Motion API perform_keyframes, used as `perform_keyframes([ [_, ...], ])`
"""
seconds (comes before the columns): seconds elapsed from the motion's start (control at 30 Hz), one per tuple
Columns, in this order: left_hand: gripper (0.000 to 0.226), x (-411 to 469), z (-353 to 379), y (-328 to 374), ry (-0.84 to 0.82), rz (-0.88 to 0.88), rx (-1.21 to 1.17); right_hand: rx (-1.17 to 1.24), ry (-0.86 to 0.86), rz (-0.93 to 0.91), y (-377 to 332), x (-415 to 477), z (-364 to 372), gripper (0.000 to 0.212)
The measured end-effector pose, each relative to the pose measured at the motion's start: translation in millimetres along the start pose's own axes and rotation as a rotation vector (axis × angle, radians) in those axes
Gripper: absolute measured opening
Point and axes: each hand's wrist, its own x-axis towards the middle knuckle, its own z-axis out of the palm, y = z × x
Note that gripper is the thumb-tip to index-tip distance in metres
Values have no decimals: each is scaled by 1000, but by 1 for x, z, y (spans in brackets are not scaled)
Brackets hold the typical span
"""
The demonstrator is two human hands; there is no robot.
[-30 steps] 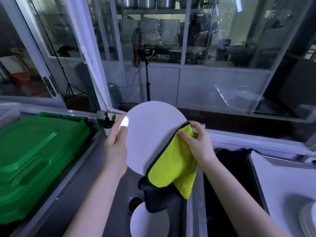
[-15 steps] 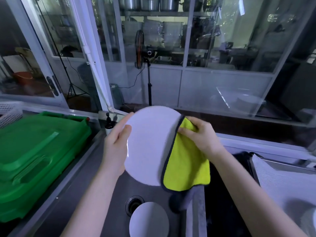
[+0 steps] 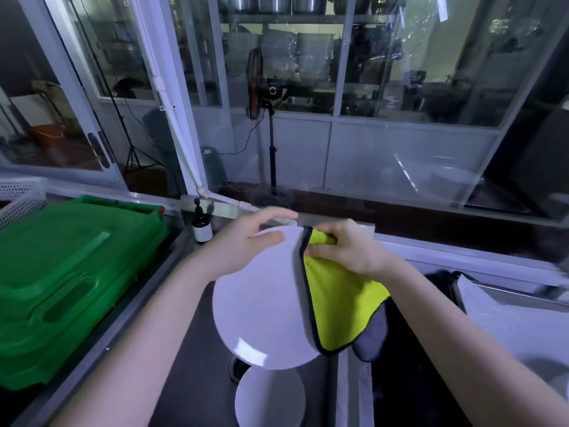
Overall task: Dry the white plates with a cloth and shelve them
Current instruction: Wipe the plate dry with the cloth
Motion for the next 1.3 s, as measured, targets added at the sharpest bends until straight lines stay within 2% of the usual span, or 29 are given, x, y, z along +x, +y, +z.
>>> perform_keyframes([
  [0.1, 29, 4, 3, -6, 89, -65, 26, 78, 6, 24, 10, -3, 4, 28],
  [0.17, 29, -3, 3, -15, 181, -75, -50, 150, 71, 67, 20, -9, 7, 16],
  [0.3, 22, -30, 35, -34, 605, -221, -458, 637, 497, 327, 39, -20, 24, 9],
  [0.37, 35, -36, 69, -36, 735, -248, -579, 808, 674, 439, 39, -21, 41, 8],
  [0.47, 36, -29, 85, -34, 864, -238, -668, 943, 731, 516, 36, -21, 62, 7],
  [0.57, 30, -21, 66, -38, 821, -193, -553, 863, 663, 491, 33, -20, 53, 12],
  [0.67, 34, -23, 41, -34, 669, -68, -380, 473, 568, 299, 25, -12, 19, 7],
  [0.77, 37, -19, 21, -26, 473, 22, -132, 27, 334, 40, 5, 4, -12, 9],
  [0.87, 32, -13, 20, -18, 399, 70, -5, -180, 207, -50, -12, 18, -17, 25],
  [0.93, 29, -11, 22, -16, 446, 85, -52, -164, 268, -61, -13, 19, -18, 30],
  [1.0, 32, -13, 23, -16, 534, 64, -175, -65, 374, -32, -4, 12, -19, 23],
  [1.07, 31, -14, 26, -17, 668, 8, -380, 166, 480, 59, 11, -3, -7, 9],
  [1.13, 29, -13, 30, -18, 782, -57, -562, 451, 547, 223, 25, -19, 22, 9],
  [1.23, 32, -12, 33, -20, 773, -115, -540, 719, 587, 440, 30, -28, 51, 5],
  [1.3, 41, -14, 29, -23, 684, -104, -437, 742, 579, 460, 29, -25, 44, 5],
])
